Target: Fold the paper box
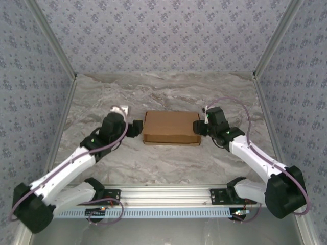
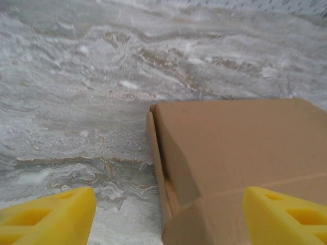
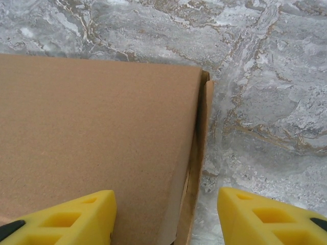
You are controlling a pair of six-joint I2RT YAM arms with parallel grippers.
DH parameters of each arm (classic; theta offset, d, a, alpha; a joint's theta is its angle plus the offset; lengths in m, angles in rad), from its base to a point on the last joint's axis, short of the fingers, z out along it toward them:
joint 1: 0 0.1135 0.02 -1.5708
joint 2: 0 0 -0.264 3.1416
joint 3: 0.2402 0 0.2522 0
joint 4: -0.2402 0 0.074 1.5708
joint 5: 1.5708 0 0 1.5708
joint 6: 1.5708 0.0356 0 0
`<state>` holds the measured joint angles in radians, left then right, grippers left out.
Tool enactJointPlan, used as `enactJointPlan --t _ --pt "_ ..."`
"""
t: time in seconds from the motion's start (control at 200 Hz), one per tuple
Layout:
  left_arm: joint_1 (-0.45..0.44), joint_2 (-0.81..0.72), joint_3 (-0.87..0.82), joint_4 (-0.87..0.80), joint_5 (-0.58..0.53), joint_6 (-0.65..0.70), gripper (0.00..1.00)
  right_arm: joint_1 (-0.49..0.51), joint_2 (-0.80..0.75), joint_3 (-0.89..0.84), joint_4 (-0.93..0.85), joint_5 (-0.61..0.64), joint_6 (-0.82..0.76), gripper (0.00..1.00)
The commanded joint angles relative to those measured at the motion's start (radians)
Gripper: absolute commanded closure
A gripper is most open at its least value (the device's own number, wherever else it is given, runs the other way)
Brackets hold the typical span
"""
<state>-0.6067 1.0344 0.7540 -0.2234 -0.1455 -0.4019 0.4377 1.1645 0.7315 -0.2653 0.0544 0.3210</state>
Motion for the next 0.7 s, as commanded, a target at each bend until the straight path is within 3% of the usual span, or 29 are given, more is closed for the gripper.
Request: enactJointPlan --t 0.0,0.23,0.435,0.695 --pt "0.050 0.130 0.048 -0.015 0.150 0.008 0.24 -0.027 0.026 -0.014 -0.019 -0.042 -0.017 0.42" --pt "0.112 0.358 0.086 0.043 0.247 0.011 0.24 -0.121 0.104 -0.014 -0.006 -0.209 -0.037 0.41" --pt "0.117 0.432 0.046 0.108 0.287 -0.012 0.24 -0.172 0.200 -0.009 0.038 -0.328 -0.025 0.42" --pt "0.117 0.504 0.024 0.154 0.322 -0.025 0.24 -0.207 0.308 0.014 0.073 -0.355 -0.026 0.47"
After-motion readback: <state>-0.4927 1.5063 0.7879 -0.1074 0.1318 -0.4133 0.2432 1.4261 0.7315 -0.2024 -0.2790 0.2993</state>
